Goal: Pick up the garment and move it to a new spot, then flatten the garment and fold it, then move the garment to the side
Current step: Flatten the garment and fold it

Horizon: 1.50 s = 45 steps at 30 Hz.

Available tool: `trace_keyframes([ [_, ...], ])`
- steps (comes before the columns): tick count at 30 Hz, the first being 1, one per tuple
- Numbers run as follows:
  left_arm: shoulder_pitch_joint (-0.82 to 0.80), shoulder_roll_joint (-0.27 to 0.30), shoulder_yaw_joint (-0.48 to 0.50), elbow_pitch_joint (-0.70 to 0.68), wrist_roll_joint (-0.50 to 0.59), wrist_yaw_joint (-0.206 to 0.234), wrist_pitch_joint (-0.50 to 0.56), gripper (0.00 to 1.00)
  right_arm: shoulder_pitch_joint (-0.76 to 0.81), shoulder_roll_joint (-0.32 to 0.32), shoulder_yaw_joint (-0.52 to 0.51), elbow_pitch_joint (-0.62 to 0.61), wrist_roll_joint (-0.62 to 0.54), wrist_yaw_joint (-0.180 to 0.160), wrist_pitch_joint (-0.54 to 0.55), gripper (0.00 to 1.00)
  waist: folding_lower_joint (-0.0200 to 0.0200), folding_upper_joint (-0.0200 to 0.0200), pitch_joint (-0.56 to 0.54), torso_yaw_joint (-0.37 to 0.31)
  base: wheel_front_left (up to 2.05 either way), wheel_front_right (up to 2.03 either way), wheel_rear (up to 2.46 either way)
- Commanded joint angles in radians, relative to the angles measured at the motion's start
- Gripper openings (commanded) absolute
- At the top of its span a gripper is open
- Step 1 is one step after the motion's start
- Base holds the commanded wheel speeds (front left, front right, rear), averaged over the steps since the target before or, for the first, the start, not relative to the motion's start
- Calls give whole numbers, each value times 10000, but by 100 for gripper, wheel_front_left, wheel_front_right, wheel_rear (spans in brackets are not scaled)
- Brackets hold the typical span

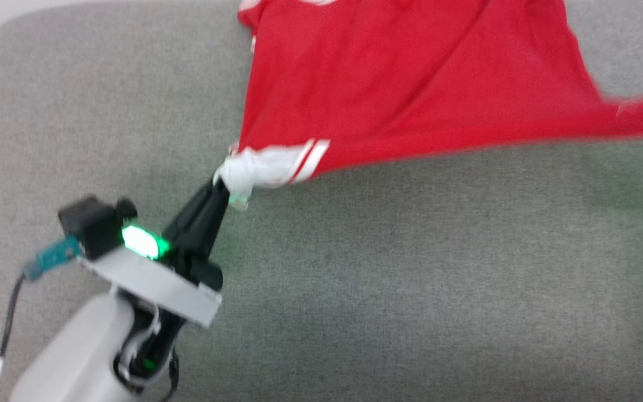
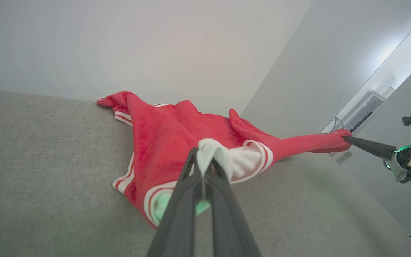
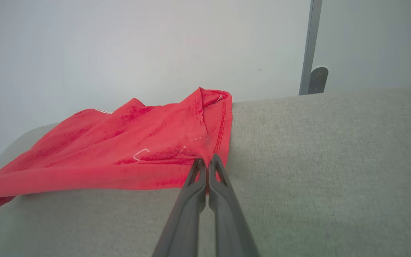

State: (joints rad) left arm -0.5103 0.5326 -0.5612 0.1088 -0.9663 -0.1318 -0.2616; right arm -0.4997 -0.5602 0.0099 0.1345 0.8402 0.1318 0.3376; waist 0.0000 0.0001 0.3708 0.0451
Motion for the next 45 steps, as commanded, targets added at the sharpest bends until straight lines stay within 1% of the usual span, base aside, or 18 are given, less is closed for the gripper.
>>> trace_keyframes([
  [1, 409, 66, 127, -144, 83, 29, -39, 0, 550, 109, -190, -311, -160, -19, 177, 0, 0, -1, -392, -114, 0, 0, 0],
  [5, 1567, 79, 268, -583, 207, 48, -40, 0, 1891, 480, -794, -1355, -370, -19, 691, 0, 0, -1, -681, -200, 0, 0, 0],
  [10, 2660, 175, 463, -1307, 540, 368, -22, 0, 3211, 1099, -1581, -2662, -627, -17, 1285, 0, 0, -1, -870, -290, 0, 0, 0],
  [13, 3341, 270, 716, -2012, 687, 725, -21, 0, 3920, 1401, -1995, -3442, -703, -17, 1664, 0, 0, -1, -956, -382, 0, 0, 0],
  [22, 5636, 1041, 1294, -4776, 1008, 2061, 52, 0, 5629, 2058, -3086, -5587, -605, -19, 2681, 0, 0, -1, -873, -573, 0, 0, 0],
  [25, 5805, 1145, 1221, -5397, 1140, 2289, 216, 0, 5849, 2153, -3269, -5924, -615, -17, 2932, 0, 0, -1, -816, -586, 0, 0, 0],
  [28, 5416, 1155, 1137, -5433, 1192, 2207, 411, 0, 5723, 2236, -3087, -5814, -645, -17, 3108, 0, 0, -1, -774, -574, 0, 0, 0],
  [30, 4998, 1001, 1030, -5237, 1068, 1939, 487, 0, 5430, 2195, -2919, -5572, -738, -17, 3180, 0, 0, -1, -716, -570, 0, 0, 0],
  [31, 4772, 1110, 999, -4976, 1242, 1872, 599, 0, 5321, 2115, -2733, -5408, -782, -17, 3226, 0, 0, -1, -688, -566, 0, 0, 0],
  [32, 4533, 1082, 936, -4784, 1271, 1761, 651, 0, 5127, 2120, -2587, -5233, -784, -17, 3235, 0, 0, -1, -617, -585, 0, 0, 0],
  [33, 4223, 860, 897, -4585, 1111, 1578, 656, 0, 4919, 2117, -2494, -4990, -822, -17, 3208, 0, 0, -1, -560, -569, 0, 0, 0],
  [35, 3647, 926, 855, -3966, 1281, 1380, 803, 0, 4488, 2008, -2202, -4548, -903, -17, 3152, 0, 0, -1, -423, -581, 0, 0, 0],
  [37, 3101, 585, 785, -3404, 1036, 1091, 841, 0, 3987, 2002, -1920, -4034, -892, -16, 3117, 0, 0, -1, -244, -593, 0, 0, 0],
  [39, 2582, 591, 748, -2745, 1084, 829, 928, 0, 3454, 1937, -1692, -3533, -952, -16, 3007, 0, 0, -1, -30, -625, 0, 0, 0],
  [41, 2065, 391, 723, -2125, 925, 573, 892, 0, 2938, 1965, -1466, -2991, -943, -17, 2882, 0, 0, -1, 165, -649, 0, 0, 0],
  [42, 1812, 430, 708, -1772, 1038, 510, 901, 0, 2715, 1964, -1379, -2752, -973, -16, 2815, 0, 0, -1, 244, -651, 0, 0, 0],
  [44, 1376, 138, 675, -1215, 854, 349, 812, 0, 2267, 1959, -1219, -2252, -991, -17, 2644, 0, 0, -1, 398, -656, 0, 0, 0],
  [45, 1151, 136, 627, -898, 939, 307, 803, 0, 2092, 1955, -1116, -2022, -1000, -17, 2599, 0, 0, -1, 452, -654, 0, 0, 0],
])
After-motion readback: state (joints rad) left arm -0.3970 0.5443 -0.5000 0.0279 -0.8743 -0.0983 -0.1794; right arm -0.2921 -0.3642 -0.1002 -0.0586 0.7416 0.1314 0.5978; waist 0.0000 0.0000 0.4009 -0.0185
